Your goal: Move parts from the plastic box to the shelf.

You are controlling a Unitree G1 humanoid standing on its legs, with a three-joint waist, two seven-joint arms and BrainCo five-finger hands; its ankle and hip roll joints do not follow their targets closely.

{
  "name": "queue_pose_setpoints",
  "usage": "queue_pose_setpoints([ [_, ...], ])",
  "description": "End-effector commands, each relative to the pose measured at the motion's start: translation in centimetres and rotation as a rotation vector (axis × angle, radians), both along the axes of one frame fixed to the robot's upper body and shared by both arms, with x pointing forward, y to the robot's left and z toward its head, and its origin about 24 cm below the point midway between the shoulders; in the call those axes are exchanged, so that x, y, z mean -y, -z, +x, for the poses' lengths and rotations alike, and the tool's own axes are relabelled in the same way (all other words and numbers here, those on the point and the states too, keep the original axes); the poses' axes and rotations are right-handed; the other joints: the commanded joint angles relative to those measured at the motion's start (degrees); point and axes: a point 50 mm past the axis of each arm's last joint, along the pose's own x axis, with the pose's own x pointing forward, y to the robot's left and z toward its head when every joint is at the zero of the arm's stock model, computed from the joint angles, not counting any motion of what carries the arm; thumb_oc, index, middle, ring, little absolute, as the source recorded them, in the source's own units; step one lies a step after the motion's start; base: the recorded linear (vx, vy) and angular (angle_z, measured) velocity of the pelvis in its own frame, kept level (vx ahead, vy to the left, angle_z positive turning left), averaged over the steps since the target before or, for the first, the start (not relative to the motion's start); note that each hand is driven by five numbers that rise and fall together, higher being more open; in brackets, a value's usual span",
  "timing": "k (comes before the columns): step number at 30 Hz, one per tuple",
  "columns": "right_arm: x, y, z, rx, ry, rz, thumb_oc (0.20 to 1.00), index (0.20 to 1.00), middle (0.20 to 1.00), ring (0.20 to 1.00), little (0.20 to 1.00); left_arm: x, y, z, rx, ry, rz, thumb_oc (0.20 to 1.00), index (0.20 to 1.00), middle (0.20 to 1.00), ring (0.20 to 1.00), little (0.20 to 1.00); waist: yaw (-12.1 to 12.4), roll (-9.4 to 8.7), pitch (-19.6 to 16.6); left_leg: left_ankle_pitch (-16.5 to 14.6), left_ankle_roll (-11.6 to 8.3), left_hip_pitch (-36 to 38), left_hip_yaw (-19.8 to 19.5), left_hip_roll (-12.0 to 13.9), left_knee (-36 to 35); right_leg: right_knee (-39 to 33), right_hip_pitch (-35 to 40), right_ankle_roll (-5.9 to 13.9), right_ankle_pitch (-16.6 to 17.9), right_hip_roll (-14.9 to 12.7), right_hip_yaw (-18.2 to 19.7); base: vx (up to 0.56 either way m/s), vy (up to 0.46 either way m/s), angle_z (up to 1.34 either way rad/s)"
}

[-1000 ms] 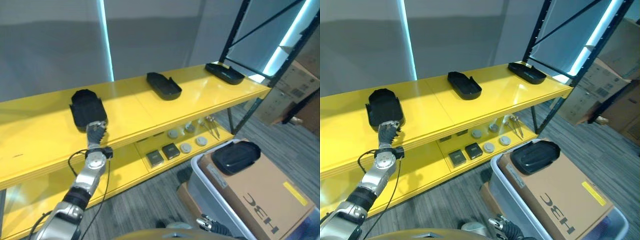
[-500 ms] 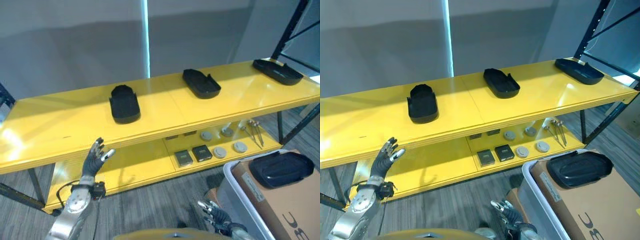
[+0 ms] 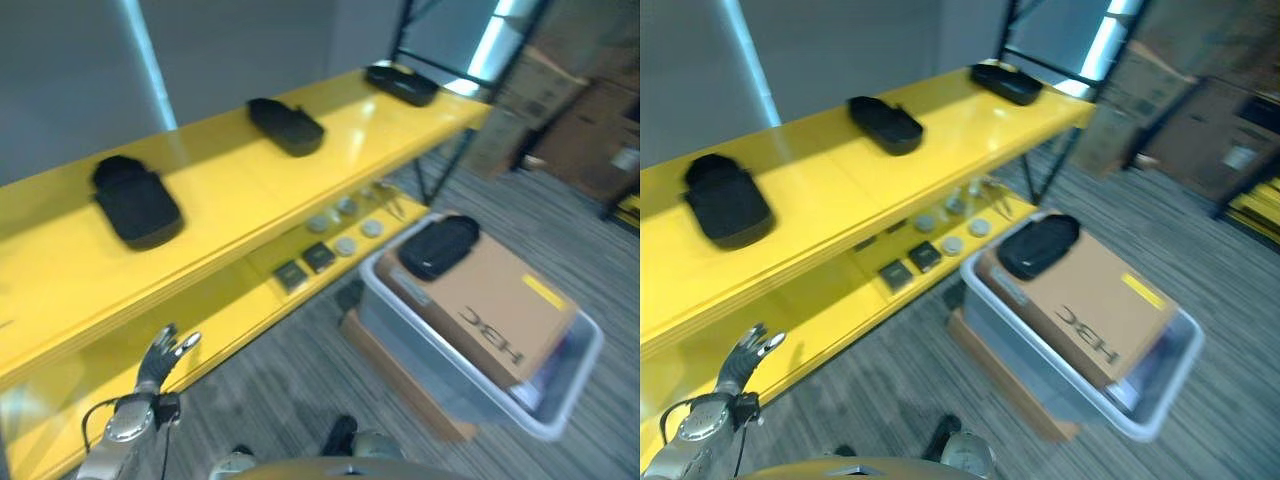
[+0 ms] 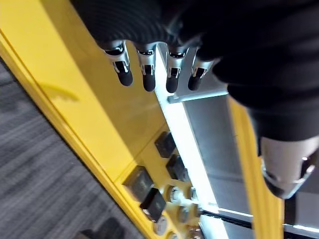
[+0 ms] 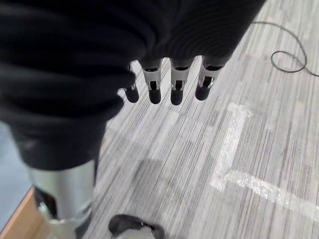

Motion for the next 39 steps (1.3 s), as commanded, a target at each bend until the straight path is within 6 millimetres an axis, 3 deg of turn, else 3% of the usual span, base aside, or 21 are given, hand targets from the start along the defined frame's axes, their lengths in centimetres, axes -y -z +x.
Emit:
queue_pose_setpoints([
  [1,0.6,-0.1,-1.5,-0.062,-0.065,-0.028,1.0,1.0,1.0,1.0,1.0,1.7,-2.4,4.1,0.161,-0.018,-0.066,1.0,1.0,1.0,1.0,1.0,-1.22,0.47,-0.79,-4.34,2.14,-2.21,-10.87,-3.73,5.62,-8.63,1.35,0.04,8.06,3.22,7.33,0.04,-0.152,-0.34],
  [6,-0.4,0.3,-2.4,-0.1,-0.068,-0.013,1.0,1.0,1.0,1.0,1.0,2.8,0.4,3.7,0.065,-0.05,-0.011,1.0,1.0,1.0,1.0,1.0,-2.07,-0.7,-1.89,-5.64,1.71,-1.87,-8.6,-2.02,7.73,-12.33,3.38,-1.19,8.3,4.65,7.0,0.08,-0.221,-0.22],
  [9,-0.4,0.4,-1.2,-0.066,-0.097,-0.031,1.0,1.0,1.0,1.0,1.0,2.7,1.9,3.1,-0.005,-0.078,0.031,1.0,1.0,1.0,1.0,1.0,-2.22,-1.17,-2.28,-5.84,0.34,-3.3,-8.49,0.41,13.8,-13.86,4.42,-2.93,7.73,5.3,6.95,0.1,-0.178,-0.38],
  [11,0.1,0.3,0.3,-0.028,-0.119,-0.048,1.0,1.0,1.0,1.0,1.0,2.5,2.8,2.5,-0.051,-0.097,0.054,1.0,1.0,1.0,1.0,1.0,-1.41,-1.4,-1.74,-2.92,-1.9,-7.21,-12.1,2.85,22.39,-15.12,5.63,-4.7,6.96,6.5,8.58,0.08,-0.199,-0.36],
  [12,0.7,0.0,1.6,0.001,-0.16,-0.069,1.0,1.0,1.0,1.0,1.0,2.1,3.6,1.8,-0.085,-0.121,0.064,1.0,1.0,1.0,1.0,1.0,-0.28,-1.49,-0.92,0.02,-3.53,-12.1,-18.12,3.69,30.89,-15.83,6.52,-6.02,6.55,7.32,11.0,0.03,-0.106,-0.82],
  [14,1.6,-0.4,3.4,0.04,-0.21,-0.093,1.0,1.0,1.0,1.0,1.0,1.5,4.4,0.6,-0.132,-0.173,0.053,1.0,1.0,1.0,1.0,1.0,1.26,-0.85,0.01,0.03,-2.76,-16.58,-25.92,0.65,34.11,-15.37,6.46,-6.44,6.44,7.74,14.88,0.03,0.024,-0.94],
  [15,1.7,-0.5,3.7,0.045,-0.214,-0.096,1.0,1.0,1.0,1.0,1.0,1.4,4.5,0.5,-0.14,-0.173,0.059,1.0,1.0,1.0,1.0,1.0,1.45,-0.76,0.13,-0.13,-2.55,-16.78,-26.54,0.23,34.01,-15.24,6.43,-6.42,6.39,7.73,15.43,-0.01,0.115,-1.03],
  [17,2.0,-0.7,4.9,0.065,-0.239,-0.102,1.0,1.0,1.0,1.0,1.0,0.6,5.2,-0.8,-0.174,-0.207,0.069,1.0,1.0,1.0,1.0,1.0,2.28,-0.87,0.27,-0.44,-0.3,-15.67,-29.26,-2.09,26.17,-14.26,5.35,-6.19,6.47,6.86,17.89,0.06,0.212,-1.29],
  [18,2.2,-0.8,6.0,0.078,-0.28,-0.101,1.0,1.0,1.0,1.0,1.0,0.0,6.0,-2.2,-0.211,-0.22,0.102,1.0,1.0,1.0,1.0,1.0,2.9,-0.14,0.06,0.11,-0.47,-13.16,-32.9,-2.06,14.91,-14.31,5.15,-5.35,6.11,6.85,20.32,0.21,0.286,-1.07],
  [20,2.1,-0.9,6.3,0.08,-0.313,-0.103,1.0,1.0,1.0,1.0,1.0,-0.2,6.6,-3.0,-0.24,-0.223,0.131,1.0,1.0,1.0,1.0,1.0,3.51,0.83,0.24,2.93,-1.43,-13.16,-36.93,-1.62,8.36,-14.6,5.67,-5.01,5.86,7.19,22.31,0.17,0.218,-0.86],
  [21,2.2,-0.9,6.3,0.084,-0.308,-0.106,1.0,1.0,1.0,1.0,1.0,-0.2,6.7,-3.1,-0.248,-0.209,0.144,1.0,1.0,1.0,1.0,1.0,3.63,0.97,0.44,3.41,-1.59,-12.94,-37.42,-1.54,7.56,-14.61,5.95,-4.97,5.76,7.19,22.63,0.12,0.202,-0.73],
  [22,2.3,-1.0,6.5,0.098,-0.294,-0.115,1.0,1.0,1.0,1.0,1.0,-0.1,7.0,-3.4,-0.274,-0.187,0.178,1.0,1.0,1.0,1.0,1.0,4.09,1.64,1.14,6.22,-2.47,-14.01,-39.79,-0.98,6.33,-14.46,6.82,-4.9,5.29,7.21,23.84,0.12,0.232,-0.41],
  [23,2.4,-1.0,6.7,0.113,-0.276,-0.123,1.0,1.0,1.0,1.0,1.0,-0.1,7.2,-3.6,-0.294,-0.162,0.202,1.0,1.0,1.0,1.0,1.0,4.12,1.82,1.39,6.44,-2.42,-14.41,-40.43,-0.85,6.74,-14.02,7.04,-4.88,4.85,6.88,24.2,0.12,0.322,-0.43],
  [28,2.4,-1.7,8.7,0.294,-0.155,-0.184,1.0,1.0,1.0,1.0,1.0,0.1,8.4,-5.0,-0.406,-0.056,0.331,1.0,1.0,1.0,1.0,1.0,2.84,1.67,1.41,1.42,-1.03,-11.81,-38.13,-1.9,8.58,-11.33,5.78,-3.6,4.27,3.99,24.39,0.1,0.239,-0.54],
  [30,2.3,-4.0,13.0,0.514,-0.142,-0.304,1.0,1.0,1.0,1.0,1.0,-0.1,8.8,-6.7,-0.455,-0.012,0.405,1.0,1.0,1.0,1.0,1.0,1.59,0.98,0.85,-0.49,0.49,-10.09,-36.39,-3.04,8.56,-11.24,5.23,-2.93,5.13,3.05,25.81,0.17,0.218,-0.61],
  [35,3.4,-9.3,17.8,0.823,-0.13,-0.497,1.0,1.0,1.0,1.0,1.0,0.0,9.1,-8.4,-0.48,-0.034,0.413,1.0,1.0,1.0,1.0,1.0,0.66,0.23,0.65,-1.23,1.73,-9.25,-34.84,-3.78,7.49,-11.87,4.5,-2.37,6.13,2.99,26.66,0.07,0.083,-0.31],
  [37,4.2,-13.3,20.3,1.024,-0.137,-0.595,1.0,1.0,1.0,1.0,1.0,-0.1,9.3,-9.3,-0.506,-0.041,0.419,1.0,1.0,1.0,1.0,1.0,1.17,-0.13,0.79,-1.57,2.27,-9.71,-34.98,-4.37,7.25,-12.03,3.88,-1.94,6.45,2.85,26.5,0.01,0.03,-0.07],
  [39,4.2,-19.0,23.5,1.227,-0.212,-0.651,1.0,1.0,1.0,1.0,1.0,-0.6,9.4,-10.5,-0.539,-0.004,0.437,1.0,1.0,1.0,1.0,1.0,2.23,-0.21,1.21,-1.65,2.82,-10.85,-35.65,-4.92,7.14,-11.97,2.83,-1.49,6.63,2.7,25.95,0.0,0.03,-0.03],
])
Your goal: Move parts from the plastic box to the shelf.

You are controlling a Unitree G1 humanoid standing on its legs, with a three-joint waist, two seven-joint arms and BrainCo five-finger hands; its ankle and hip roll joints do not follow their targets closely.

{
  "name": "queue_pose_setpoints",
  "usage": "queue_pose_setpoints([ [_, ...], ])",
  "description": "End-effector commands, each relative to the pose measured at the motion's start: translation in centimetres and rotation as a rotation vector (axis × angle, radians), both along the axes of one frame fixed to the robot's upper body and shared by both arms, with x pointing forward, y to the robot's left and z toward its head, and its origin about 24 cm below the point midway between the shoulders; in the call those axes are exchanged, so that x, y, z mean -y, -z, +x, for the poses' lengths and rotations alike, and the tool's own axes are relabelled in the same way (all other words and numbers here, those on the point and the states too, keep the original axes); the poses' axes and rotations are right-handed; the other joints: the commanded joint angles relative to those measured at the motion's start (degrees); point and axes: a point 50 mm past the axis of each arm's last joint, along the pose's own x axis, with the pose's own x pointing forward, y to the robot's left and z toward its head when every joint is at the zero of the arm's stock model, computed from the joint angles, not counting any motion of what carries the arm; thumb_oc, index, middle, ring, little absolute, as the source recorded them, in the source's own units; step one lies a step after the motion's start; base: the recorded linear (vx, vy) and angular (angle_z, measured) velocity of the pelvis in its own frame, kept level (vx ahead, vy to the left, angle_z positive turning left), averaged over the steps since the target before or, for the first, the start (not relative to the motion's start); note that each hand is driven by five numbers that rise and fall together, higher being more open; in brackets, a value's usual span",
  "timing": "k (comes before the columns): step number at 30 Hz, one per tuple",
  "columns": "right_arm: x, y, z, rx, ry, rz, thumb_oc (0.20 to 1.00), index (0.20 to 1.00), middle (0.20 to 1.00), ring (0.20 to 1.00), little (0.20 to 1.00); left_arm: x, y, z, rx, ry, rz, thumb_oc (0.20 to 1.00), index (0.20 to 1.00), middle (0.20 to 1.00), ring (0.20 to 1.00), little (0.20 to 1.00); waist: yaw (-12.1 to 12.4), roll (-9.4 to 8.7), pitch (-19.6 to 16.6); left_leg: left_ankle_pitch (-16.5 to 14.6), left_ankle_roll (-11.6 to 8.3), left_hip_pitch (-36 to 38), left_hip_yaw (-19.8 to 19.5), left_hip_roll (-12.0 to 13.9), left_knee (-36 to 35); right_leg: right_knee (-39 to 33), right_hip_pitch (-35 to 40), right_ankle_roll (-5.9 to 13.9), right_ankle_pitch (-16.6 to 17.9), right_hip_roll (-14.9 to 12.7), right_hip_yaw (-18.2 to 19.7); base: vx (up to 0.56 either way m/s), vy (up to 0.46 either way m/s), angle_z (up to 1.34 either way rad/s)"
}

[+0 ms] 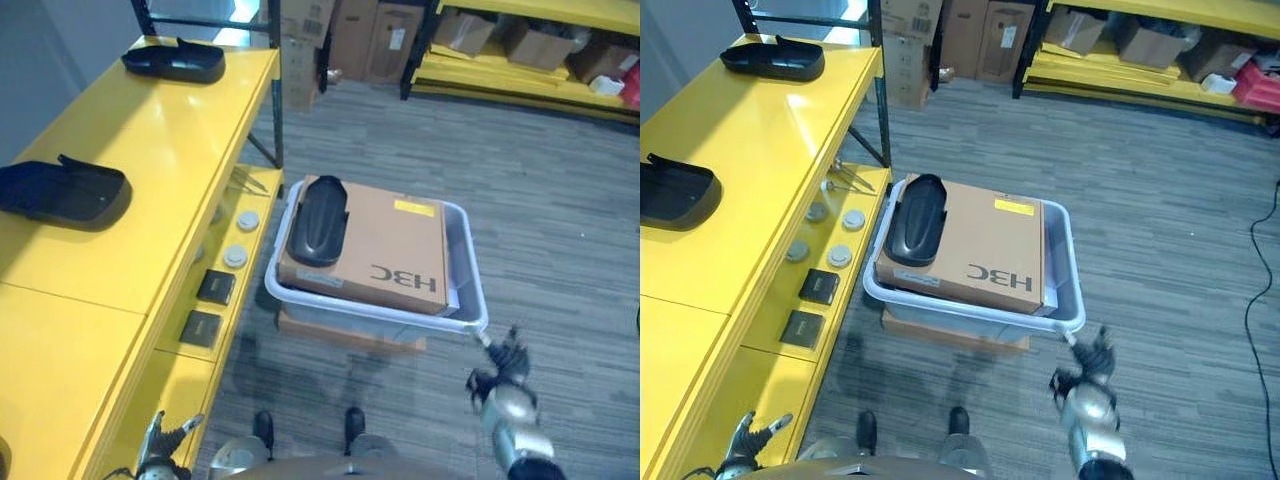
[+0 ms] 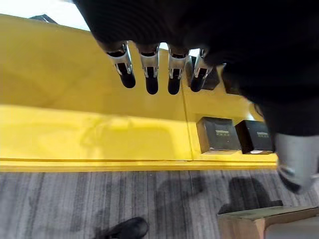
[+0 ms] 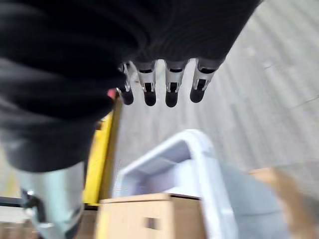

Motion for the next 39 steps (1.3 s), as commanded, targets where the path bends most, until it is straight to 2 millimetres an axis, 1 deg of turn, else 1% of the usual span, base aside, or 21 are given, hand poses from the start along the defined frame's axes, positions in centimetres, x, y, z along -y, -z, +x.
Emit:
queue_pose_setpoints([
  [1,0.9,-5.2,2.4,0.122,-0.089,-0.188,1.0,1.0,1.0,1.0,1.0,-0.9,-0.2,-0.7,-0.012,0.053,0.052,1.0,1.0,1.0,1.0,1.0,1.8,1.55,-0.8,-2.06,0.67,-5.82,-3.77,2.58,6.31,3.94,-2.9,1.65,-0.32,-0.19,-1.78,0.02,0.059,0.25],
  [2,0.5,-6.7,3.6,0.155,-0.123,-0.198,1.0,1.0,1.0,1.0,1.0,-0.8,-0.1,-1.1,-0.023,0.068,0.053,1.0,1.0,1.0,1.0,1.0,2.87,1.76,-0.89,-1.89,0.7,-6.28,-4.35,2.29,5.98,3.72,-2.98,1.73,-0.39,-0.29,-2.33,0.03,0.066,0.23],
  [6,-0.3,-8.0,6.0,0.146,-0.164,-0.216,1.0,1.0,1.0,1.0,1.0,-0.8,-0.1,-1.1,-0.029,0.07,0.04,1.0,1.0,1.0,1.0,1.0,5.71,2.47,-0.54,-1.54,0.7,-7.66,-6.2,1.65,6.03,4.03,-3.37,1.71,-0.82,-0.83,-3.68,0.0,0.053,0.15],
  [7,-0.5,-8.3,6.9,0.131,-0.176,-0.228,1.0,1.0,1.0,1.0,1.0,-0.8,-0.1,-0.9,-0.026,0.081,0.037,1.0,1.0,1.0,1.0,1.0,6.68,2.72,-0.18,-1.41,0.67,-8.38,-6.79,1.4,6.31,4.24,-3.61,1.65,-0.95,-1.08,-4.23,-0.07,0.05,0.4],
  [9,-0.9,-8.8,8.6,0.11,-0.184,-0.214,1.0,1.0,1.0,1.0,1.0,-0.9,-0.2,-0.3,-0.016,0.105,0.035,1.0,1.0,1.0,1.0,1.0,8.29,3.16,0.87,-1.16,0.53,-10.03,-7.91,0.99,7.16,4.66,-4.21,1.55,-1.09,-1.57,-5.33,-0.12,0.058,0.32],
  [11,-0.7,-9.7,11.4,0.088,-0.158,-0.221,1.0,1.0,1.0,1.0,1.0,-1.0,-0.5,1.1,0.013,0.148,0.022,1.0,1.0,1.0,1.0,1.0,10.74,4.05,2.9,-0.57,0.33,-12.78,-9.53,0.2,8.07,4.9,-5.19,1.33,-1.12,-2.25,-6.96,-0.2,0.056,0.54],
  [15,-0.1,-11.1,13.0,0.09,-0.109,-0.25,1.0,1.0,1.0,1.0,1.0,-0.9,-0.7,2.3,0.038,0.177,0.006,1.0,1.0,1.0,1.0,1.0,12.73,5.03,4.67,0.17,0.12,-15.12,-11.01,-0.62,8.54,5.14,-6.09,1.24,-1.19,-2.89,-8.52,-0.13,0.047,0.31],
  [18,0.1,-12.0,13.6,0.083,-0.08,-0.277,1.0,1.0,1.0,1.0,1.0,-0.6,-0.7,2.7,0.053,0.19,-0.004,1.0,1.0,1.0,1.0,1.0,13.65,5.41,5.68,0.5,0.16,-16.34,-11.71,-1.15,8.84,5.46,-6.75,1.16,-1.27,-3.26,-9.15,-0.08,0.053,0.19],
  [23,1.2,-12.9,13.8,0.075,-0.028,-0.31,1.0,1.0,1.0,1.0,1.0,-0.4,-0.7,2.6,0.065,0.197,-0.015,1.0,1.0,1.0,1.0,1.0,14.57,5.77,6.64,0.91,0.1,-17.16,-12.22,-1.52,8.98,5.68,-6.93,1.2,-1.25,-3.66,-10.04,-0.03,0.043,0.09],
  [24,1.6,-13.0,13.7,0.066,-0.007,-0.331,1.0,1.0,1.0,1.0,1.0,-0.5,-0.8,2.6,0.063,0.195,-0.017,1.0,1.0,1.0,1.0,1.0,14.85,5.78,6.78,0.99,0.09,-17.29,-12.37,-1.63,8.92,5.65,-6.91,1.25,-1.24,-3.72,-10.23,-0.02,0.048,0.18],
  [25,2.3,-13.5,13.7,0.05,0.019,-0.349,1.0,1.0,1.0,1.0,1.0,-0.7,-0.8,2.5,0.065,0.195,-0.017,1.0,1.0,1.0,1.0,1.0,15.32,5.64,6.97,1.15,0.1,-17.47,-12.59,-1.79,8.66,5.49,-6.87,1.42,-1.17,-3.83,-10.62,-0.02,0.05,0.19],
  [26,2.4,-13.6,13.7,0.045,0.023,-0.355,1.0,1.0,1.0,1.0,1.0,-0.7,-0.9,2.5,0.066,0.193,-0.017,1.0,1.0,1.0,1.0,1.0,15.39,5.61,7.02,1.18,0.11,-17.5,-12.62,-1.81,8.59,5.45,-6.88,1.45,-1.14,-3.84,-10.7,-0.03,0.044,0.18],
  [28,3.6,-13.9,13.3,0.004,0.077,-0.405,1.0,1.0,1.0,1.0,1.0,-1.0,-1.0,2.3,0.074,0.189,-0.021,1.0,1.0,1.0,1.0,1.0,15.99,5.29,7.41,1.41,0.2,-17.97,-12.75,-1.94,8.33,5.55,-7.31,1.67,-0.95,-3.99,-11.08,-0.03,0.049,0.11],
  [35,5.3,-14.0,12.6,-0.089,0.155,-0.477,1.0,1.0,1.0,1.0,1.0,-1.5,-1.2,2.5,0.08,0.174,-0.022,1.0,1.0,1.0,1.0,1.0,16.51,4.56,8.22,1.37,0.34,-18.83,-12.63,-2.01,8.5,5.59,-7.86,1.98,-0.66,-3.93,-11.38,0.0,0.005,0.01],
  [38,6.1,-13.8,12.1,-0.106,0.175,-0.459,1.0,1.0,1.0,1.0,1.0,-1.9,-1.3,2.4,0.078,0.167,-0.019,1.0,1.0,1.0,1.0,1.0,16.84,4.3,8.79,1.18,0.4,-19.25,-12.64,-2.02,8.72,5.8,-8.24,2.11,-0.64,-3.87,-11.38,-0.02,0.003,0.03],
  [39,6.1,-13.8,12.1,-0.106,0.175,-0.459,1.0,1.0,1.0,1.0,1.0,-1.9,-1.3,2.4,0.078,0.167,-0.019,1.0,1.0,1.0,1.0,1.0,16.85,4.29,8.79,1.18,0.4,-19.25,-12.64,-2.02,8.72,5.8,-8.25,2.11,-0.64,-3.87,-11.37,-0.01,-0.005,0.05],
])
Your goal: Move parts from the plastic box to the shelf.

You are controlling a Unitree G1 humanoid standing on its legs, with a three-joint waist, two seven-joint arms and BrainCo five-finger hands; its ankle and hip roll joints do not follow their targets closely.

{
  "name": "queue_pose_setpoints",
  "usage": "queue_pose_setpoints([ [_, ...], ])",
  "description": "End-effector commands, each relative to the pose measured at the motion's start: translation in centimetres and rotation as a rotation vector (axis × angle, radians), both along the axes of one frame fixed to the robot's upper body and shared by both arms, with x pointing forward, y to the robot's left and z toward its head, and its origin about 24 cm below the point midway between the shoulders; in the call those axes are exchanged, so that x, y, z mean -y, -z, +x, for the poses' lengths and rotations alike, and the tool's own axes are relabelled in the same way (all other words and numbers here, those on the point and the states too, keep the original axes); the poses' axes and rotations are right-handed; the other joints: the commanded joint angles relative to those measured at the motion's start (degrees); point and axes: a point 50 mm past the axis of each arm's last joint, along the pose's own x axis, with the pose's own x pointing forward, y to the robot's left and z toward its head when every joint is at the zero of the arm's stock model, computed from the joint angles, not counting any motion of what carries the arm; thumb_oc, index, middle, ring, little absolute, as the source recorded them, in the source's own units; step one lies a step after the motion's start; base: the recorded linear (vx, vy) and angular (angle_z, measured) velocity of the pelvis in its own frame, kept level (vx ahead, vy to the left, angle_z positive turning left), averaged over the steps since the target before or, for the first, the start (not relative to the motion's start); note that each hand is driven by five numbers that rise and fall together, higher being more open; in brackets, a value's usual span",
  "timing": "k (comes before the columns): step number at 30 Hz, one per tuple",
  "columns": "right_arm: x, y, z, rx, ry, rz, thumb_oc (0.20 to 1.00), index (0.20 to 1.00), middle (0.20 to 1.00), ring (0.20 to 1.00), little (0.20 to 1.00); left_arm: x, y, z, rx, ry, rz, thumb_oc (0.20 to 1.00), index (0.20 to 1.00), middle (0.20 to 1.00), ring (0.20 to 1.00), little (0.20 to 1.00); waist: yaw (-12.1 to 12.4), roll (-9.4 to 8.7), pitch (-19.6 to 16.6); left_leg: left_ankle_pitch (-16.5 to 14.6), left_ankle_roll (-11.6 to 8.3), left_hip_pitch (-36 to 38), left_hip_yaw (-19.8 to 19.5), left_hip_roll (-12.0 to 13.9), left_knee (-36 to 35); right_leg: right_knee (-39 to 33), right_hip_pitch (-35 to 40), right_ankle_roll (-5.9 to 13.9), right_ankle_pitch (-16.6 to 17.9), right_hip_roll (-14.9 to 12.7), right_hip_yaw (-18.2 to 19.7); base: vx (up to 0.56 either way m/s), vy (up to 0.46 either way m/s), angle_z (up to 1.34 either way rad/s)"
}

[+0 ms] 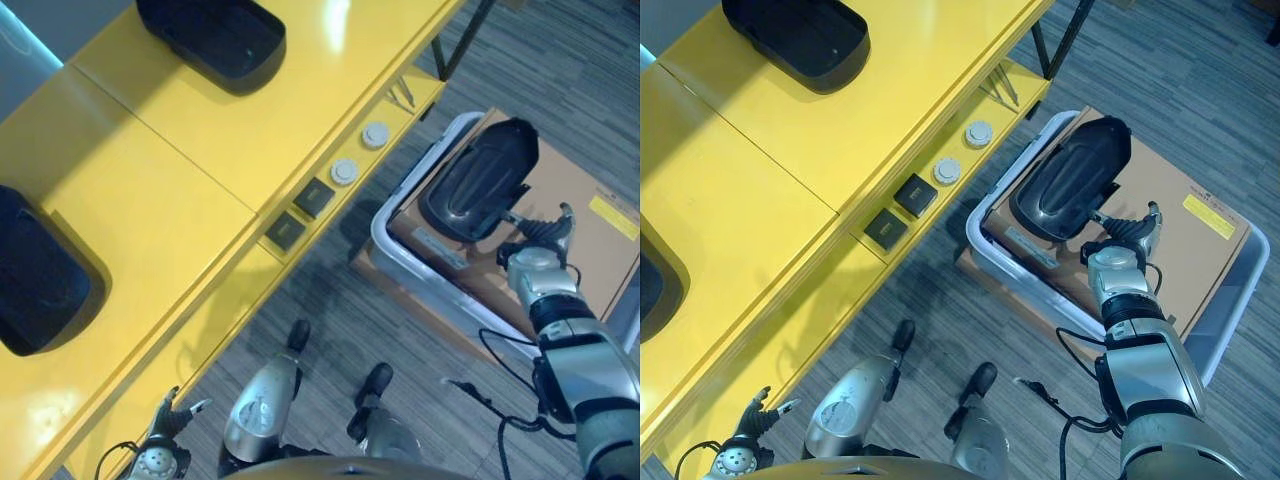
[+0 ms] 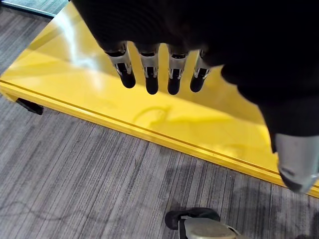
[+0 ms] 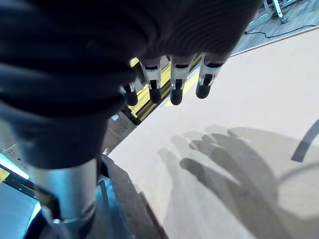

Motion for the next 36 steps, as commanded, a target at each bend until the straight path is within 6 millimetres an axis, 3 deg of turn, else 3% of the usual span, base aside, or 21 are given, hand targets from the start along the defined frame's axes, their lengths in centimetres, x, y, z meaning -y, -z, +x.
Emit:
queue_pose_setpoints([
  [1,2.4,-3.0,-0.7,0.022,0.038,-0.154,1.0,1.0,1.0,1.0,1.0,-1.9,-0.3,-1.3,-0.026,-0.013,0.038,1.0,1.0,1.0,1.0,1.0,1.02,1.24,-2.73,1.09,-0.73,-0.91,-1.35,1.22,-3.02,5.56,-2.08,2.16,-1.99,-1.48,0.95,-0.01,-0.006,0.04],
  [6,2.5,-2.4,-0.8,0.036,0.046,-0.095,1.0,1.0,1.0,1.0,1.0,-2.0,-0.5,-0.9,-0.014,-0.007,0.041,1.0,1.0,1.0,1.0,1.0,1.49,1.17,-2.0,1.03,-0.59,-1.5,-1.56,1.09,-2.85,5.59,-2.39,2.3,-1.88,-1.5,0.71,0.0,-0.001,0.01],
  [21,1.1,-3.6,0.8,0.021,-0.042,-0.12,1.0,1.0,1.0,1.0,1.0,-1.8,-0.5,-0.7,0.006,0.0,0.026,1.0,1.0,1.0,1.0,1.0,2.37,2.16,-1.02,1.52,-0.53,-2.45,-1.98,0.32,-3.24,6.16,-3.55,2.51,-1.91,-2.1,0.22,0.0,0.013,0.03],
  [22,1.0,-3.4,0.8,0.004,-0.048,-0.115,0.2,0.2,0.2,0.2,0.2,-1.6,-0.5,-0.6,0.005,0.005,0.022,1.0,1.0,1.0,1.0,1.0,2.43,2.24,-0.83,1.51,-0.57,-2.61,-1.93,0.26,-3.18,6.17,-3.61,2.48,-1.92,-2.23,0.16,0.0,0.0,0.0],
  [36,2.1,-2.7,0.1,-0.015,-0.031,-0.086,0.2,0.2,0.2,0.2,0.2,-1.4,-0.7,-0.2,0.022,0.031,0.019,1.0,1.0,1.0,1.0,1.0,1.93,2.17,-0.08,1.32,-0.45,-2.87,-1.5,0.35,-2.88,6.66,-4.39,2.49,-1.71,-2.17,0.41,0.0,0.0,0.0],
])
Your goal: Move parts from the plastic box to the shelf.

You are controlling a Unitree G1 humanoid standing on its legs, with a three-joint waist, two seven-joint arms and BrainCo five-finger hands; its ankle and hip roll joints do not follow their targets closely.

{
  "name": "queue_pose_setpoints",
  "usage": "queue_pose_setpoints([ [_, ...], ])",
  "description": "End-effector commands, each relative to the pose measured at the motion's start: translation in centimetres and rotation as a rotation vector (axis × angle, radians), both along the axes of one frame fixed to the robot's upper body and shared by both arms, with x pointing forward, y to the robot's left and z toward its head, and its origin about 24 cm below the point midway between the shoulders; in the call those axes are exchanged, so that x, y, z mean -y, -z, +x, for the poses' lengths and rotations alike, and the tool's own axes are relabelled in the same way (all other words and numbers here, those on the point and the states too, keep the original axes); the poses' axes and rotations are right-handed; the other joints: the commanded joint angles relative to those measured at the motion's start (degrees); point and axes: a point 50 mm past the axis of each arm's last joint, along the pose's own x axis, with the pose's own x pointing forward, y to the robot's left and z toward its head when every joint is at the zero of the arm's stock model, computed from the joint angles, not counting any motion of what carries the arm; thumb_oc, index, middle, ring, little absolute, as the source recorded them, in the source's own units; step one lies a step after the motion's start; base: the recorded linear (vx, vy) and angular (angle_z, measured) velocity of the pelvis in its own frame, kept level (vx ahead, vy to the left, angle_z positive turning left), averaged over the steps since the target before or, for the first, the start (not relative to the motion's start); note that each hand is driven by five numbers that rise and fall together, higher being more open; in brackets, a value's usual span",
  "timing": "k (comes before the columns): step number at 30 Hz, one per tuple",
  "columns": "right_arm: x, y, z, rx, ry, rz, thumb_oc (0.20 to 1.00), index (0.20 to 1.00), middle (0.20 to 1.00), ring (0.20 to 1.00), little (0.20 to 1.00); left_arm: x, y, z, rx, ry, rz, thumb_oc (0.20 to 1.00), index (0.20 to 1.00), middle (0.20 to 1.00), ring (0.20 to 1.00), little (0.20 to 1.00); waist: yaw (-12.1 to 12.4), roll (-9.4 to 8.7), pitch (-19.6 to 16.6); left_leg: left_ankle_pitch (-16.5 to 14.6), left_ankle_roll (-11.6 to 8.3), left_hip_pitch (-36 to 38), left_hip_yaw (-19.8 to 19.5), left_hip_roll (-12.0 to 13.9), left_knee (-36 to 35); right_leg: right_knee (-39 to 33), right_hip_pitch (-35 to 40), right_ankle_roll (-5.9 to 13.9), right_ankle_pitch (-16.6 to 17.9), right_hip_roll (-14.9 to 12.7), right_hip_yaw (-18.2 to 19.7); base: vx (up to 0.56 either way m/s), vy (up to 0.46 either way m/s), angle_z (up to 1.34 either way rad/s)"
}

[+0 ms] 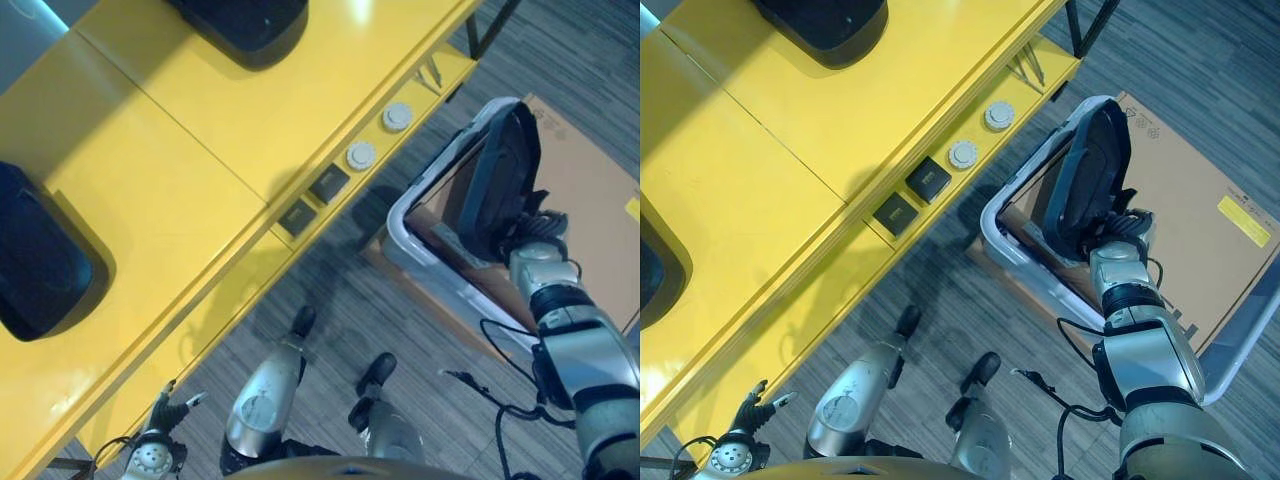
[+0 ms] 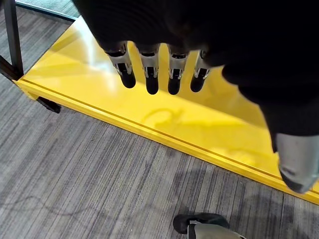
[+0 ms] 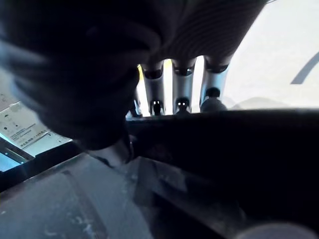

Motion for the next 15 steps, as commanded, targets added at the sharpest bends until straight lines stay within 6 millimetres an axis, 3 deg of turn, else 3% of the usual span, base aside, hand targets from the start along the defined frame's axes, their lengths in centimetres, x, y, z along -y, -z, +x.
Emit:
queue_pose_setpoints([
  [1,2.2,-2.2,-0.8,0.023,0.002,-0.124,0.2,0.2,0.2,0.2,0.2,-0.8,-0.1,-0.9,-0.021,0.033,0.026,1.0,1.0,1.0,1.0,1.0,0.37,0.96,-2.34,0.82,-0.07,-1.18,-0.49,0.43,-2.78,6.75,-3.32,2.33,-1.64,-2.29,1.71,0.0,0.0,0.0],
  [12,1.2,-1.1,-0.9,0.031,-0.051,-0.126,0.2,0.2,0.2,0.2,0.2,-0.9,-0.7,-0.4,0.07,-0.019,-0.038,1.0,1.0,1.0,1.0,1.0,-0.59,0.28,-5.54,0.4,-0.24,2.43,0.26,1.03,-4.28,5.36,-0.64,2.24,-1.64,-1.73,1.81,0.02,-0.026,0.0],
  [15,0.3,-0.8,-1.1,0.059,-0.091,-0.14,0.2,0.2,0.2,0.2,0.2,-0.8,-1.7,1.2,0.166,-0.032,-0.111,1.0,1.0,1.0,1.0,1.0,-1.18,-0.33,-7.84,0.09,-0.32,4.88,0.53,1.35,-5.23,4.49,1.25,2.26,-1.66,-1.32,1.89,0.08,-0.076,-0.03],
])
